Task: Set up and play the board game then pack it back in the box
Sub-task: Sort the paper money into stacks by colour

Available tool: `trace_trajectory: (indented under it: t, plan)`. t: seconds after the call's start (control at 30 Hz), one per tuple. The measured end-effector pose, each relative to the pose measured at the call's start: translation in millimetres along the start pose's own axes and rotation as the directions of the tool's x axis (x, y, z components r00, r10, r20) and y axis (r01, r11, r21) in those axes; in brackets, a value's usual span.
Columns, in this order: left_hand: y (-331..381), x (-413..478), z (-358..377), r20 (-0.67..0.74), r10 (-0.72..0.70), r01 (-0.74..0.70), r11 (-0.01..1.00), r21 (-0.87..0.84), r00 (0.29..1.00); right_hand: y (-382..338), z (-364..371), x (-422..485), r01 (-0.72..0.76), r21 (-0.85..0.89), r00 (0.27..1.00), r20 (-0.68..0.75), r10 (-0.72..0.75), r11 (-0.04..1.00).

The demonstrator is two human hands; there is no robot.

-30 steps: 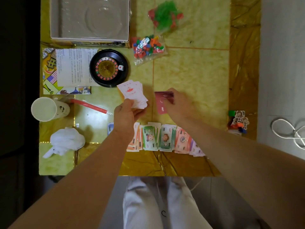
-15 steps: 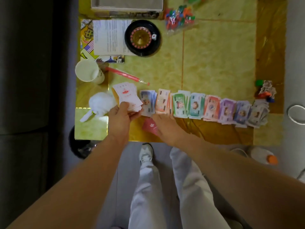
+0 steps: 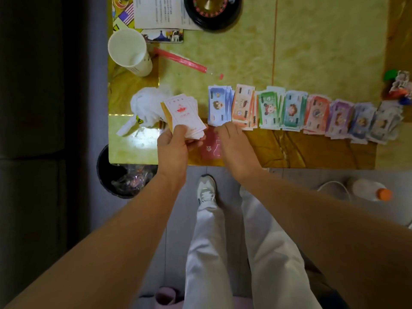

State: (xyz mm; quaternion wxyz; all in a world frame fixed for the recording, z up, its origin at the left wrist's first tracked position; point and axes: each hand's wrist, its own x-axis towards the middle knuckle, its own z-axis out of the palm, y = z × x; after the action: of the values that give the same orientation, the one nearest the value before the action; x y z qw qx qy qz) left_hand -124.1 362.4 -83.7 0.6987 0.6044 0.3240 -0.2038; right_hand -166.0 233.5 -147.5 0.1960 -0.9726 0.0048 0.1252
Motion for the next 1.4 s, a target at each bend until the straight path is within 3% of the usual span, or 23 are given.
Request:
trace_trajectory:
  t: [0.17,0.43,0.53,0.6,0.67,0.73,0.77,0.83,0.93,1.07,1.23,1.4]
  plan:
    - [-0.7,1.7,-1.1,0.017,-0.017,0.017,1.000,0.004,1.000,0.4,5.4,-6.6,-0.003,-0.080,0.994,-0.110,-0.006,0.997]
    - [0.9,4.1,-0.5,0.038,-0.028,0.028,1.000,0.009,0.999,1.2,10.4,-8.3,-0.018,-0.072,0.995,-0.097,0.011,0.997]
    - [2.2,4.5,-1.1,0.046,-0.043,0.043,0.999,0.002,0.998,-2.7,9.3,-8.3,-0.028,-0.032,0.993,-0.113,0.024,0.999]
    - [3.1,3.3,-1.6,0.066,-0.057,0.057,0.998,0.015,0.996,-5.4,-0.1,-6.9,-0.039,0.121,0.992,-0.112,0.052,0.992]
    - [2.2,1.0,-1.5,0.098,-0.077,0.072,0.996,0.053,0.992,-10.1,-16.8,-2.9,-0.120,0.429,0.975,-0.120,0.188,0.895]
    - [2.4,-2.0,2.0,0.145,-0.093,0.081,0.993,0.087,0.985,-15.7,-39.0,5.7,-0.231,0.708,0.909,-0.089,0.408,0.668]
    - [3.3,-3.9,5.6,0.172,-0.098,0.080,0.991,0.105,0.980,-15.4,-49.7,11.7,-0.285,0.812,0.872,-0.001,0.489,0.510]
    - [4.6,-7.0,12.5,0.227,-0.104,0.070,0.986,0.154,0.968,-9.9,-62.3,21.1,-0.378,0.889,0.853,0.224,0.472,0.260]
    - [7.6,-12.7,28.3,0.319,-0.159,0.101,0.976,0.191,0.934,4.8,-73.4,21.7,-0.471,0.855,0.856,0.382,0.348,0.219]
    - [18.8,-18.7,50.7,0.303,-0.297,0.286,0.955,0.083,0.905,20.9,-84.4,17.9,-0.434,0.895,0.851,0.370,0.372,0.104]
    - [18.9,-18.9,67.5,0.246,-0.261,0.248,0.965,0.081,0.934,36.2,-94.6,12.7,-0.472,0.880,0.837,0.429,0.339,0.051]
    - [20.1,-24.9,80.2,0.278,-0.305,0.309,0.951,0.033,0.911,47.7,-108.3,8.4,-0.450,0.880,0.821,0.475,0.317,-0.153]
